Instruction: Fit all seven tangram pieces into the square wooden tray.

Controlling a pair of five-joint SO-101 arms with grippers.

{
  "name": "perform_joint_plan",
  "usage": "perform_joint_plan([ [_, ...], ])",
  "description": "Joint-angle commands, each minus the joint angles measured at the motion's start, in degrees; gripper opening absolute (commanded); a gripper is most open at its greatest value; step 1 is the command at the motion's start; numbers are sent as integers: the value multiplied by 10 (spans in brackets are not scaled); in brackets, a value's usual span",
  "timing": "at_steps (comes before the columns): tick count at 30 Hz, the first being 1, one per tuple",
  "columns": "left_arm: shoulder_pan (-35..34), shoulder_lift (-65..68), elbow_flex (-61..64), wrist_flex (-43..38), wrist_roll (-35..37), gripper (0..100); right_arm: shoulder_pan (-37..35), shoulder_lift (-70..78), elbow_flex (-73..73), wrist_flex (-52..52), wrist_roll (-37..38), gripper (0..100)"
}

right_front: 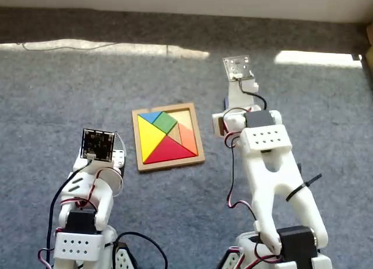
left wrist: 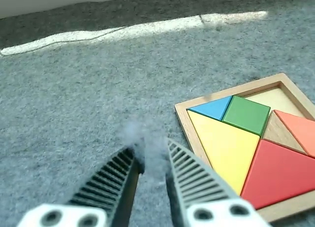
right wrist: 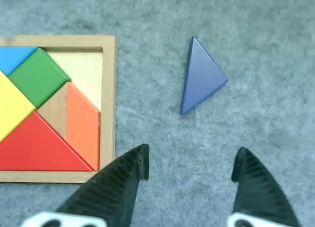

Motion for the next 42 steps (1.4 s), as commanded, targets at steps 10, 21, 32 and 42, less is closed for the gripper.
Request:
perform_joint_plan([
  [10, -4, -5, 16, 2, -4, 77, 11, 254, -218, -46, -1, 300],
  [21, -4, -5, 16, 2, -4, 77, 12, 415, -419, 78, 0, 300],
  [32, -4, -5, 16, 2, -4, 77, 30, 518, -548, 166, 4, 300],
  [42, -4, -5, 16, 2, -4, 77, 26, 531, -597, 165, 24, 300],
])
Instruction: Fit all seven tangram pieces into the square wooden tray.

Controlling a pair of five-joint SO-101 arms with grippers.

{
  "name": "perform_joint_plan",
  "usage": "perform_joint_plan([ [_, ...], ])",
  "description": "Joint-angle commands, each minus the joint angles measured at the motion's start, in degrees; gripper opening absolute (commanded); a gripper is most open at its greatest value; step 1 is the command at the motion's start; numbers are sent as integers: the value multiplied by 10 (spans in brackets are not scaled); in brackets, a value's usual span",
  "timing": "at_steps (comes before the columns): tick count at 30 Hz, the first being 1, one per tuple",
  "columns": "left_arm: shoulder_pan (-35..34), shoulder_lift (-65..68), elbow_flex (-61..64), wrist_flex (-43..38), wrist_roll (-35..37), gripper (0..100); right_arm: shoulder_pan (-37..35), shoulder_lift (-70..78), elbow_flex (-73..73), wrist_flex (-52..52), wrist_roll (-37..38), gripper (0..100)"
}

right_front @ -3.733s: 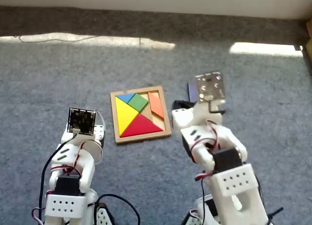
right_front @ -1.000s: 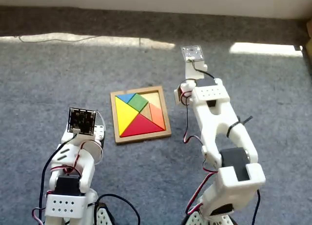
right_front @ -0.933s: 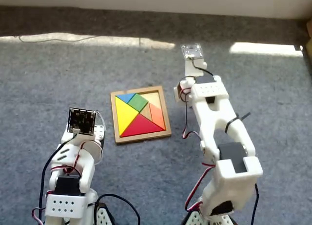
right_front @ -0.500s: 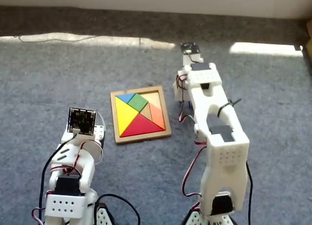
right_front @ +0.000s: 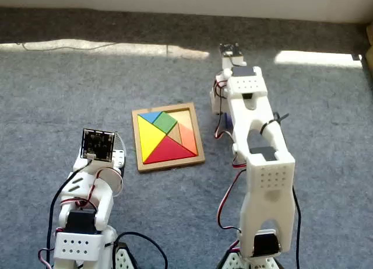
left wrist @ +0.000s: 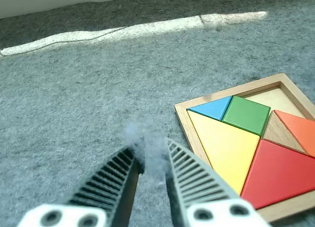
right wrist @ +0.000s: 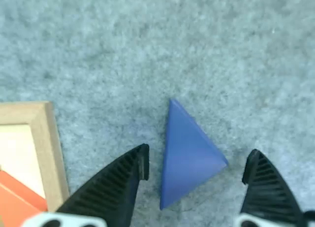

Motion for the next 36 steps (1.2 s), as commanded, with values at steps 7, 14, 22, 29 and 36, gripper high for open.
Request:
perform_joint_plan([
  [7, -4, -5, 16, 2, -4, 77, -6, -13, -31, 3, 51, 300],
  [14, -4, -5, 16, 2, -4, 77, -8, 29, -34, 4, 55, 261],
  [22, -4, -5, 16, 2, -4, 77, -4, 45, -34, 21, 55, 238],
  [29, -4, -5, 16, 2, -4, 77, -4, 37, -37, 76, 55, 238],
  [36, -4, -5, 16, 2, -4, 77, -5, -24, -36, 96, 93, 238],
])
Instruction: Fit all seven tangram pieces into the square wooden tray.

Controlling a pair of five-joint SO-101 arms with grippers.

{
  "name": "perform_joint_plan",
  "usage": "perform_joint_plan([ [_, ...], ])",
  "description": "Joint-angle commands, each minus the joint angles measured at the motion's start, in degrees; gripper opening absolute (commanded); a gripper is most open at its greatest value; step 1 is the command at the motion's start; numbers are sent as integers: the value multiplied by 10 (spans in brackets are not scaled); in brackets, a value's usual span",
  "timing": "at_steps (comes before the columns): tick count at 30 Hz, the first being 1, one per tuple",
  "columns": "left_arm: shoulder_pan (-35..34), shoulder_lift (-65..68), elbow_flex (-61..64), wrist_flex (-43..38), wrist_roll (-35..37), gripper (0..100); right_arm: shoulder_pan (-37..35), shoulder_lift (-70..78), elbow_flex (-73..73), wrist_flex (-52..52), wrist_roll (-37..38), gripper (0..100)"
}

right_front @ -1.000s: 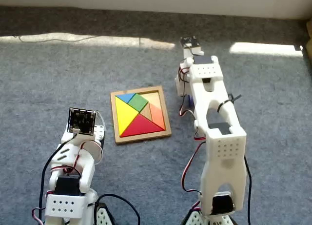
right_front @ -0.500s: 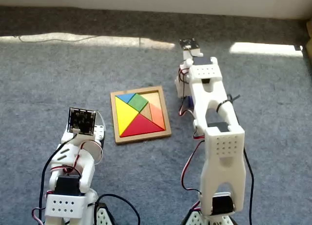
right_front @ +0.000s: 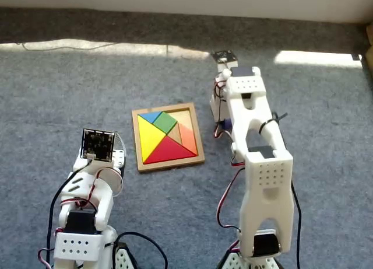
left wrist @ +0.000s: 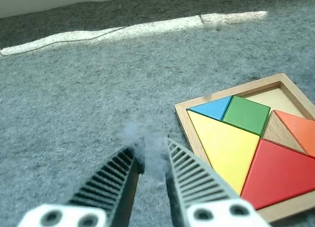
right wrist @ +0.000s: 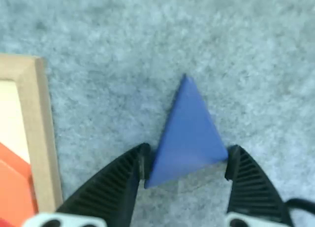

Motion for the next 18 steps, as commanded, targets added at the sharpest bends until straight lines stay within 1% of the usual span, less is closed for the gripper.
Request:
perform_joint_plan([
  [1, -4, -5, 16, 2, -4, 77, -6, -49, -13, 15, 11, 238],
  [3, -4, -5, 16, 2, -4, 77, -4, -48, -13, 14, 9, 238],
  [11, -4, -5, 16, 2, -4, 77, 10, -48, -9, -51, 8, 238],
  [15, -4, -5, 16, 2, -4, 77, 7, -48, -12, -54, 5, 238],
  [18, -5, -5, 16, 2, -4, 77, 7, -48, -12, -55, -35, 238],
])
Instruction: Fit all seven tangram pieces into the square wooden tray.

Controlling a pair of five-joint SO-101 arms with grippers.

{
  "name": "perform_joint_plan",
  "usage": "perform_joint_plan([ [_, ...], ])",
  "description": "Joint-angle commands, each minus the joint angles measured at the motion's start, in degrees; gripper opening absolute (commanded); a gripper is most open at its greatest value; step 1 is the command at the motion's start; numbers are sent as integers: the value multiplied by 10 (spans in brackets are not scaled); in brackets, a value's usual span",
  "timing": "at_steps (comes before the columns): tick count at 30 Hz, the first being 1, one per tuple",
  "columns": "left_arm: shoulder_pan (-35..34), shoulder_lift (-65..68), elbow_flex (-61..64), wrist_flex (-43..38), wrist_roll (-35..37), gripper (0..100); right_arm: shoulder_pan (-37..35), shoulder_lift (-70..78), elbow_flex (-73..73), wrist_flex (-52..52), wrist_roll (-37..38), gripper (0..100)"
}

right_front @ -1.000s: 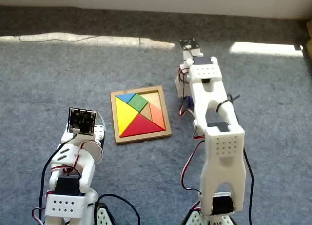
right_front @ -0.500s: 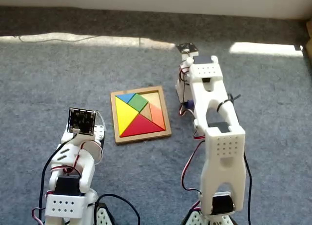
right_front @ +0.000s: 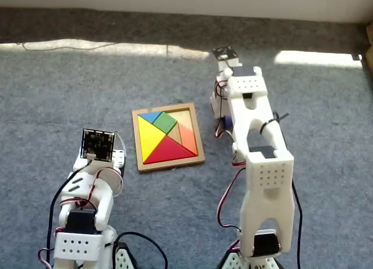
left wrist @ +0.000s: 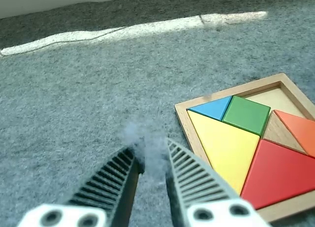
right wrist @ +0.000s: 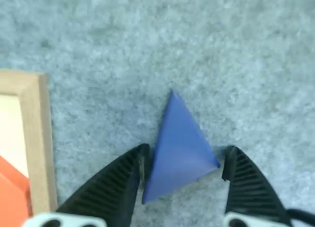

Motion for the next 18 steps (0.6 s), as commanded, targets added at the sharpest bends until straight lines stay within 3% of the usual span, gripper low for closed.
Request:
perform_joint_plan([
  [1, -5, -5, 16, 2, -4, 77, 4, -41, -13, -10, -31, 238],
  [12, -5, -5, 16, 3, -4, 77, 7, 19, -15, -11, -32, 235],
  [18, -5, -5, 16, 3, -4, 77, 7, 19, -15, -10, -4, 132],
])
